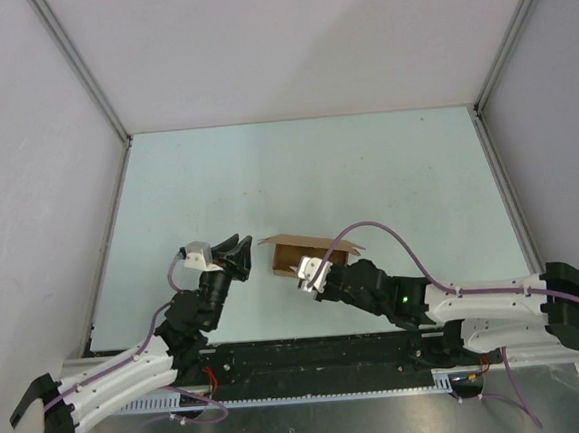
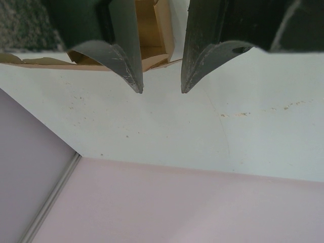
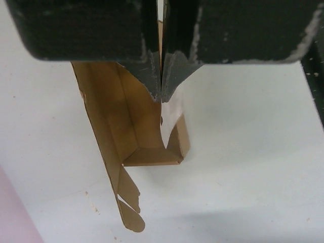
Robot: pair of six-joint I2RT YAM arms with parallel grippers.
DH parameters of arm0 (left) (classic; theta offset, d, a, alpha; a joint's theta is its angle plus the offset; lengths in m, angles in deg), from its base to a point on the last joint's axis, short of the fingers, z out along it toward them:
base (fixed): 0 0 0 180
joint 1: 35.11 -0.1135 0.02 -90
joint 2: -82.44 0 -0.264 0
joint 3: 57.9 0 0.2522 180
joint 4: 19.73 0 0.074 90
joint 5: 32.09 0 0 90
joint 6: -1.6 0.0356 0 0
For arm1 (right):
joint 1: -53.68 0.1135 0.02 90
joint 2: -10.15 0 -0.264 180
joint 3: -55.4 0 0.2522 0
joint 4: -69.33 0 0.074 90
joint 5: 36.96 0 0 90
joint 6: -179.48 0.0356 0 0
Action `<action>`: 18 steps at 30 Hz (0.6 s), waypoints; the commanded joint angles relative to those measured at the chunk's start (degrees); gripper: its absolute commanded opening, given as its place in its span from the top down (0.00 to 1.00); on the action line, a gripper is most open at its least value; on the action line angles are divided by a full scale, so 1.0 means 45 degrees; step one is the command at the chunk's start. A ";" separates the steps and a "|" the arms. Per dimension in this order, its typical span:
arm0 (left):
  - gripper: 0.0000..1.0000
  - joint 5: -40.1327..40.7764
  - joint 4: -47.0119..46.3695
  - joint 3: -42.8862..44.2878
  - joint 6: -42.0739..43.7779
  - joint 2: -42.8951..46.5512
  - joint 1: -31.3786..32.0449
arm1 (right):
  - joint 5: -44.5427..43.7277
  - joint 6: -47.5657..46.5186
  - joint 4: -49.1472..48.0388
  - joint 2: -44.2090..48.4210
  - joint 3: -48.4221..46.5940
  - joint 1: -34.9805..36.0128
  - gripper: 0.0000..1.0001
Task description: Fold the paper box
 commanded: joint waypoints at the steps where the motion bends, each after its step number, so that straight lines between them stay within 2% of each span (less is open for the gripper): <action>1: 0.59 0.0142 -0.0233 -0.1410 0.0126 0.0198 0.0038 | -0.0807 -0.1558 -0.2198 -0.0701 -0.0527 0.0020 1.00; 9: 0.59 0.0142 -0.0233 -0.1410 0.0145 0.0178 0.0038 | -0.1334 -0.2632 -0.3177 -0.1697 -0.0527 -0.0196 1.00; 18: 0.59 0.0181 -0.0253 -0.1391 0.0145 0.0159 0.0038 | -0.2213 -0.2926 -0.3627 -0.2733 -0.0722 -0.0391 1.00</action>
